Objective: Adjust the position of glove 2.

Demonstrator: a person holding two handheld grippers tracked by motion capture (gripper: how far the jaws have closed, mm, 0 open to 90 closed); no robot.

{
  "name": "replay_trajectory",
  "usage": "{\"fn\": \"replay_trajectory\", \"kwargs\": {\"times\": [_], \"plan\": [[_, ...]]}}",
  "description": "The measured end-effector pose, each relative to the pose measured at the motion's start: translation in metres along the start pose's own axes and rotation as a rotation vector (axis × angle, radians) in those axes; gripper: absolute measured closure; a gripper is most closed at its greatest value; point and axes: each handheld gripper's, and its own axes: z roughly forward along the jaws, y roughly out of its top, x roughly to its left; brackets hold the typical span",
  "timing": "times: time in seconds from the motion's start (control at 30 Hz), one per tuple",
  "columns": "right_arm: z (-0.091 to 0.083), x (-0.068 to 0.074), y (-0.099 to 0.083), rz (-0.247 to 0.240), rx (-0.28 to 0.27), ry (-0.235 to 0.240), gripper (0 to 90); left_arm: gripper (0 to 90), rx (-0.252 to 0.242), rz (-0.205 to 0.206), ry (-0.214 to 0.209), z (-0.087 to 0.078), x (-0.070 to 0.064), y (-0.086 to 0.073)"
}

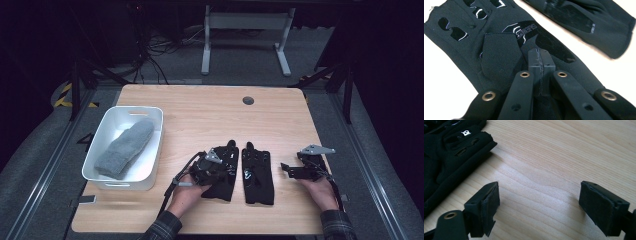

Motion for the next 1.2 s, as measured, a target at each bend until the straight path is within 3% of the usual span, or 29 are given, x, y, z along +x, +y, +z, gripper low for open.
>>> {"fn": "replay_trajectory", "kwargs": {"times": [0.1,0.27,0.4,0.53,0.7,0.83,1.0,1.13,1.2], "plan": [[0.0,0.0,0.0,0.001,0.0,0.0,17.6,89.4,-0.009,0.004,0.004,-0.003,0.0,-0.001],[0.0,0.0,0.0,0.001,-0.001,-0.001,17.6,63.9,-0.043,-0.012,0.038,-0.015,0.002,-0.001],[0.0,0.0,0.0,0.0,0.0,0.0,17.6,56.6,-0.05,-0.026,0.088,-0.028,0.01,-0.004],[0.0,0.0,0.0,0.0,-0.001,-0.001,17.6,49.6,-0.056,-0.079,0.136,-0.034,0.026,-0.011],[0.0,0.0,0.0,0.001,0.001,0.0,17.6,50.6,-0.055,-0.117,0.129,-0.03,0.037,-0.014],[0.0,0.0,0.0,0.0,0.0,0.0,17.6,53.6,-0.035,-0.123,0.121,-0.023,0.037,-0.015],[0.0,0.0,0.0,0.0,-0.001,-0.001,17.6,71.0,-0.025,-0.092,0.158,-0.017,0.031,-0.015],[0.0,0.0,0.0,0.0,0.0,-0.003,17.6,84.2,-0.03,-0.111,0.154,-0.016,0.031,-0.015],[0.0,0.0,0.0,0.0,0.0,-0.003,17.6,86.3,-0.035,-0.12,0.153,-0.016,0.031,-0.015]]}}
